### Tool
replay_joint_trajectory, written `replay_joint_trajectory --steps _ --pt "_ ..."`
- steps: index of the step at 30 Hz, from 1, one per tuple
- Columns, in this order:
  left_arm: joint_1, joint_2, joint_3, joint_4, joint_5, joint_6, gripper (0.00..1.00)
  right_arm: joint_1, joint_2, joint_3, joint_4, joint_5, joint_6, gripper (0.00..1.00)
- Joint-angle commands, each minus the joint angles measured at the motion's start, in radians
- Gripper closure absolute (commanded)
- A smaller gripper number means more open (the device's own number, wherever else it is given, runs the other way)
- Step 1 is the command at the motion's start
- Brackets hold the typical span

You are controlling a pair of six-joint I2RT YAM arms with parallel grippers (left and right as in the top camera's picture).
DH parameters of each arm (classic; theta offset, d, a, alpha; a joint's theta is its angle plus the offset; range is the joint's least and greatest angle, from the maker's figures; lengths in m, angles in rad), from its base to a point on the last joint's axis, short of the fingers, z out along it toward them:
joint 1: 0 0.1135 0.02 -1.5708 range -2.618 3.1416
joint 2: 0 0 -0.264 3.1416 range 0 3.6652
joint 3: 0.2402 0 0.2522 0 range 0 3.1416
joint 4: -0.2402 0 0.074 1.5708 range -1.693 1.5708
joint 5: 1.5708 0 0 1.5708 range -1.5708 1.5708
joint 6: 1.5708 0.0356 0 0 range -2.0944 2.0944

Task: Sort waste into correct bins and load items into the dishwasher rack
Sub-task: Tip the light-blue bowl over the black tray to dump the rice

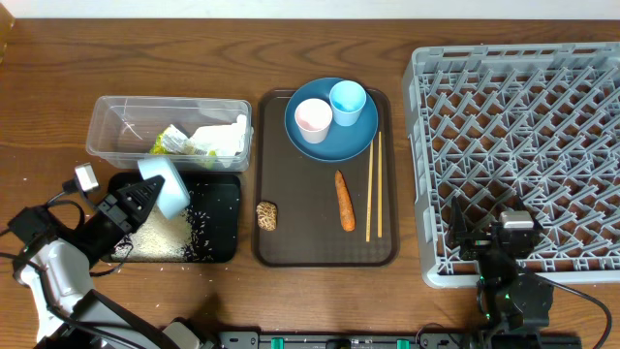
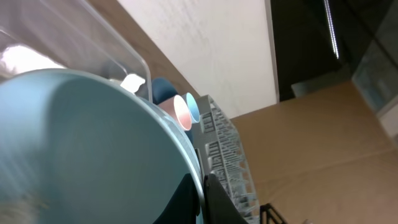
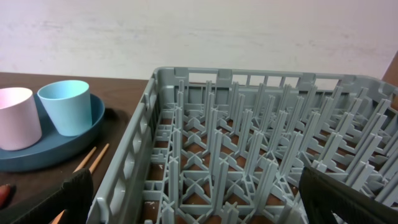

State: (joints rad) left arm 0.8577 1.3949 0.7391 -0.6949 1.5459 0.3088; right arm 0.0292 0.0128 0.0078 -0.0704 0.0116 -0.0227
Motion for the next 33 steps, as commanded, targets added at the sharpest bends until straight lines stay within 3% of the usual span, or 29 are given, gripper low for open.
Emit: replay_joint_trajectory --steps 1,5,7,9,12,14,16,19,22,27,33 --pt "-0.034 -0.003 0.003 -0.023 0.025 -0.042 0.94 -0.007 -0.003 -0.002 -0.003 -0.005 -0.008 0.01" --pt "-0.039 -0.003 0.003 0.041 0.025 -0.124 0.94 -0.007 -0.003 -0.002 -0.003 -0.005 -0.008 0.01" --pt "-0.066 -0.003 0.002 -0.041 0.025 -0.065 0.94 -0.007 -0.003 -0.002 -0.003 -0.005 -0.008 0.01" --pt "-0.073 -0.003 0.003 0.000 0.025 -0.042 0.94 -0.007 -0.003 -0.002 -0.003 -0.005 -0.008 0.01" --pt "-0.071 -0.003 0.003 0.045 0.025 -0.159 0.94 -0.007 -0.003 -0.002 -0.003 -0.005 -0.008 0.01" --pt "-0.090 -0.004 0.002 0.000 0.025 -0.123 0.94 -0.007 -0.003 -0.002 -0.003 -0.005 -0.008 0.01" --pt "-0.079 -0.003 0.003 0.053 0.025 -0.119 0.94 -0.007 -0.003 -0.002 -0.003 -0.005 -0.008 0.01" --pt "-0.050 -0.003 0.002 0.063 0.025 -0.201 0.94 -0.007 -0.003 -0.002 -0.003 -0.005 -0.008 0.01" --pt "-0.065 -0.003 0.002 -0.004 0.016 -0.105 0.94 -0.007 -0.003 -0.002 -0.003 -0.005 -0.008 0.01" --pt "-0.064 -0.003 0.003 0.023 -0.010 -0.105 0.94 -0.007 -0.003 -0.002 -0.003 -0.005 -0.008 0.01" --pt "-0.063 -0.019 0.068 0.111 -0.155 -0.298 0.94 -0.007 -0.003 -0.002 -0.003 -0.005 -0.008 0.01"
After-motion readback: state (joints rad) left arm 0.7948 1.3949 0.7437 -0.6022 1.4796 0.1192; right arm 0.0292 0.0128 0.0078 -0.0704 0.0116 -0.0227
